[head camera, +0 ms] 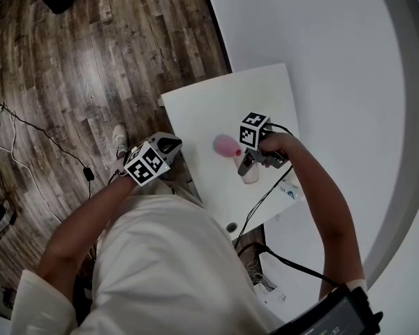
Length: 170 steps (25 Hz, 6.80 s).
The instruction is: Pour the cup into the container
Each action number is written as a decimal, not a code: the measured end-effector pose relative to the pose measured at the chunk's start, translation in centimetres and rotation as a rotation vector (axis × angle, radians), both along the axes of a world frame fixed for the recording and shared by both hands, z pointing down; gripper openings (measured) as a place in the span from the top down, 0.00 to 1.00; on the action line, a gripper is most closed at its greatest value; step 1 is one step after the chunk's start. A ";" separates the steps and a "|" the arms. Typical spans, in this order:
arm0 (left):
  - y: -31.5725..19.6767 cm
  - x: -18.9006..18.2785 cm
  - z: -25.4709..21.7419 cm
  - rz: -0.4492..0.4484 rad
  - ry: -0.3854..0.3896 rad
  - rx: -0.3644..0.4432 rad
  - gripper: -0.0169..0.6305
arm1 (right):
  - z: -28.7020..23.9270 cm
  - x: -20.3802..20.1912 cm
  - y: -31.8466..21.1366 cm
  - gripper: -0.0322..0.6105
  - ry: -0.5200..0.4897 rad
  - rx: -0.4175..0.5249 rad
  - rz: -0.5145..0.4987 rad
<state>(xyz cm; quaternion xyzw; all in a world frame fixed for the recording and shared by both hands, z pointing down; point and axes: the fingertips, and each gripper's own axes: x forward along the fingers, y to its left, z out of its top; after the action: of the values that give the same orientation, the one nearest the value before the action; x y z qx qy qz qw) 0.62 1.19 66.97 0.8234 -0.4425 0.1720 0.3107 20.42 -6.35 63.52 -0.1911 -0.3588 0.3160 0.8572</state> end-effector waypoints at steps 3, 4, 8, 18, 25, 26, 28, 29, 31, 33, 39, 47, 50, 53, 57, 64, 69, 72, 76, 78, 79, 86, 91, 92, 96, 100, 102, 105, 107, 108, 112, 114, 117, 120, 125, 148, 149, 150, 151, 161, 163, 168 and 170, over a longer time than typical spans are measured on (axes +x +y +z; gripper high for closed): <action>0.0 -0.2 0.0 -0.004 0.003 0.001 0.96 | -0.2 -0.2 -0.2 0.37 0.033 -0.030 -0.014; -0.1 -0.5 0.1 -0.006 0.004 0.001 0.96 | -0.2 -0.5 -0.4 0.37 0.042 -0.036 -0.018; 0.5 -1.6 0.4 -0.013 -0.004 -0.012 0.96 | 0.0 -1.8 0.0 0.37 0.052 -0.067 -0.020; -3.2 -1.4 -3.2 0.063 -0.024 -0.005 0.96 | -2.2 -2.7 -2.4 0.37 -0.033 -0.078 0.089; -4.7 0.4 -6.7 0.087 0.010 0.026 0.96 | -3.1 -3.6 -1.5 0.37 -0.318 0.011 0.319; -5.5 0.7 -7.8 0.070 0.038 0.033 0.96 | -3.3 -3.5 -1.9 0.37 -0.364 0.043 0.356; -7.2 1.4 -9.9 0.041 0.090 0.052 0.96 | -3.8 -3.1 -2.8 0.37 -0.450 0.107 0.425; -7.8 1.9 -10.7 0.033 0.107 0.062 0.96 | -4.0 -2.9 -3.0 0.37 -0.491 0.137 0.458; -8.4 2.8 -12.0 0.034 0.124 0.080 0.96 | -4.4 -2.4 -2.9 0.37 -0.572 0.207 0.521; -8.9 4.0 -12.7 0.046 0.122 0.094 0.96 | -4.5 -1.6 -3.1 0.37 -0.644 0.295 0.565; -9.5 7.3 -14.0 0.056 0.110 0.114 0.96 | -4.8 0.7 -4.0 0.37 -0.811 0.542 0.614; -9.0 10.6 -15.0 0.034 0.079 0.128 0.96 | -7.7 1.8 -4.0 0.37 -1.040 0.783 0.643; -8.8 11.4 -15.3 0.047 0.035 0.146 0.96 | -9.3 2.0 -4.0 0.37 -1.124 0.881 0.668; -8.4 12.2 -15.1 0.053 -0.008 0.159 0.96 | -10.3 2.7 -3.8 0.37 -1.188 0.968 0.693; -7.6 13.3 -15.0 0.055 -0.030 0.166 0.96 | -10.8 3.7 -3.0 0.37 -1.235 1.026 0.697; -7.1 14.4 -15.3 0.101 -0.085 0.184 0.96 | -12.0 4.5 -2.3 0.37 -1.308 1.124 0.704; -7.6 14.9 -16.2 0.090 -0.111 0.216 0.96 | -12.9 5.1 -2.5 0.37 -1.340 1.182 0.689; -7.4 15.1 -16.1 0.085 -0.120 0.224 0.96 | -13.0 5.3 -2.4 0.37 -1.352 1.204 0.693; -7.1 15.6 -15.9 0.094 -0.126 0.227 0.96 | -12.9 6.1 -2.4 0.37 -1.358 1.236 0.702; -7.1 15.9 -15.7 0.102 -0.123 0.224 0.96 | -12.6 6.6 -2.6 0.37 -1.353 1.249 0.703; -7.2 16.0 -15.6 0.107 -0.124 0.222 0.96 | -12.7 6.8 -2.8 0.37 -1.355 1.254 0.701; -6.8 16.8 -15.2 0.141 -0.147 0.227 0.96 | -12.3 8.2 -2.9 0.37 -1.351 1.292 0.712; -6.2 17.5 -14.7 0.178 -0.170 0.230 0.96 | -11.8 8.6 -2.6 0.37 -1.336 1.299 0.730; -6.1 17.7 -14.6 0.186 -0.175 0.227 0.96 | -11.6 8.7 -2.5 0.37 -1.333 1.301 0.733; -5.8 18.6 -14.4 0.212 -0.182 0.224 0.96 | -11.0 9.3 -2.3 0.37 -1.322 1.309 0.730; -5.4 19.3 -13.8 0.239 -0.191 0.211 0.96 | -9.9 9.9 -2.0 0.37 -1.305 1.315 0.716; -5.2 19.3 -13.4 0.251 -0.200 0.201 0.96 | -9.4 10.1 -1.8 0.37 -1.295 1.315 0.716; -5.1 19.4 -13.3 0.264 -0.207 0.215 0.96 | -8.7 10.4 -1.7 0.37 -1.279 1.321 0.709; -5.2 19.7 -13.3 0.271 -0.207 0.227 0.96 | -8.2 10.7 -1.8 0.37 -1.268 1.325 0.700; -5.3 19.9 -13.2 0.275 -0.209 0.227 0.96 | -8.0 10.7 -1.8 0.37 -1.265 1.325 0.698; -5.2 20.0 -12.5 0.295 -0.225 0.203 0.96 | -7.2 10.7 -1.8 0.37 -1.260 1.321 0.695; -5.5 20.1 -12.3 0.302 -0.232 0.207 0.96 | -6.7 10.7 -1.9 0.37 -1.251 1.319 0.692; -6.3 20.3 -12.0 0.311 -0.239 0.212 0.96 | -5.9 10.8 -2.3 0.37 -1.238 1.315 0.686; -6.6 20.4 -11.6 0.321 -0.246 0.207 0.96 | -5.0 10.9 -2.5 0.37 -1.229 1.312 0.673; -6.4 20.7 -10.6 0.345 -0.264 0.197 0.96 | -3.4 11.2 -2.4 0.37 -1.214 1.303 0.675; -5.2 20.5 -6.6 0.400 -0.272 0.122 0.96 | 1.4 9.9 -1.8 0.37 -1.176 1.264 0.697; -5.1 20.5 -6.6 0.400 -0.273 0.120 0.96 | 1.6 9.9 -1.8 0.37 -1.174 1.262 0.695; -4.9 20.5 -6.6 0.400 -0.274 0.118 0.96 | 1.7 10.0 -1.7 0.37 -1.172 1.260 0.693; -4.8 20.4 -6.5 0.399 -0.275 0.116 0.96 | 1.9 10.0 -1.5 0.37 -1.170 1.258 0.691; -3.3 19.8 -5.3 0.404 -0.304 0.076 0.96 | 5.1 11.3 -0.4 0.37 -1.145 1.267 0.651; -3.0 19.7 -4.9 0.404 -0.309 0.068 0.96 | 5.9 11.6 -0.1 0.37 -1.139 1.267 0.640; -2.6 19.6 -4.0 0.406 -0.319 0.052 0.96 | 7.8 12.0 0.4 0.37 -1.124 1.266 0.612; -2.6 19.6 -3.8 0.406 -0.318 0.048 0.96 | 8.3 11.7 0.5 0.37 -1.127 1.265 0.600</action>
<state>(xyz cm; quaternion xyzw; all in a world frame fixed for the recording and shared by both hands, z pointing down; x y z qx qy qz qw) 20.26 -1.42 63.20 0.8652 -0.3153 0.3475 0.1767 32.15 -5.80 71.84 0.2919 -0.8680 0.1291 0.3805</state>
